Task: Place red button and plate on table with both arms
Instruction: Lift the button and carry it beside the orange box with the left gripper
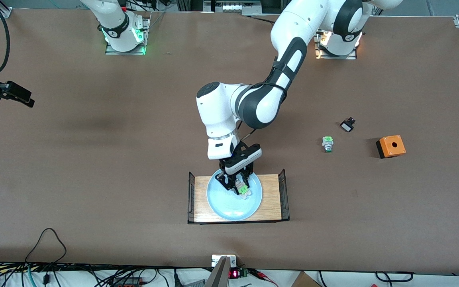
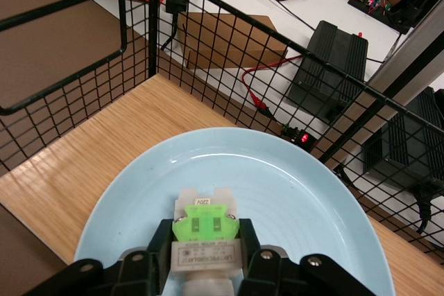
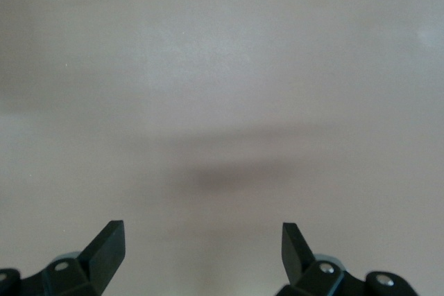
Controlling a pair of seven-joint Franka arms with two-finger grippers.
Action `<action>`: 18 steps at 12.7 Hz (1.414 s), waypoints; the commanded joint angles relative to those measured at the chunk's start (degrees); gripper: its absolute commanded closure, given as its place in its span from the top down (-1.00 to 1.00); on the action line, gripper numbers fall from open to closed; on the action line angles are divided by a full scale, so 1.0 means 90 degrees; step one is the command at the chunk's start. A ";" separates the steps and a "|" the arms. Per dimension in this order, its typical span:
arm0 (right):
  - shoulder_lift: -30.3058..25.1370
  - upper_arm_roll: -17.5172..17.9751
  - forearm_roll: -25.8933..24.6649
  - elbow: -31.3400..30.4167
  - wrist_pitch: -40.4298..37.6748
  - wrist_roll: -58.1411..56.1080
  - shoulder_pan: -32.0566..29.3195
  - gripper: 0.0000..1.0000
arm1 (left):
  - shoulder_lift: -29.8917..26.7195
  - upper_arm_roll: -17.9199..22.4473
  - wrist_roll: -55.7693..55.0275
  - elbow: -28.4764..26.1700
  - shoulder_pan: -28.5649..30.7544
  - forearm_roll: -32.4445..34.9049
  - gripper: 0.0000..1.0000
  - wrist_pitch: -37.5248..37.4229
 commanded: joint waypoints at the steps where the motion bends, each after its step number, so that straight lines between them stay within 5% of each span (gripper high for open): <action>1: -0.0047 0.0026 -0.0064 -0.0046 0.0017 -0.0099 -0.0039 1.00 | 0.0039 0.0116 -0.0149 0.0275 -0.0030 0.0180 -0.99 -0.0155; 6: -0.0047 0.0026 -0.0054 -0.0017 0.0018 -0.0099 -0.0039 1.00 | -0.0655 0.0047 0.0454 0.0217 0.0038 -0.0218 -0.99 -0.0828; 10: -0.0008 0.0036 -0.0044 0.0178 -0.0002 -0.0099 -0.0029 1.00 | -0.1240 0.0076 0.2425 0.0197 0.0340 -0.1771 -0.99 -0.1541; 18: 0.0080 0.0036 0.0044 0.0218 -0.0236 -0.0002 -0.0019 1.00 | -0.2031 0.0096 0.6115 -0.0318 0.1726 -0.3442 -0.99 -0.2791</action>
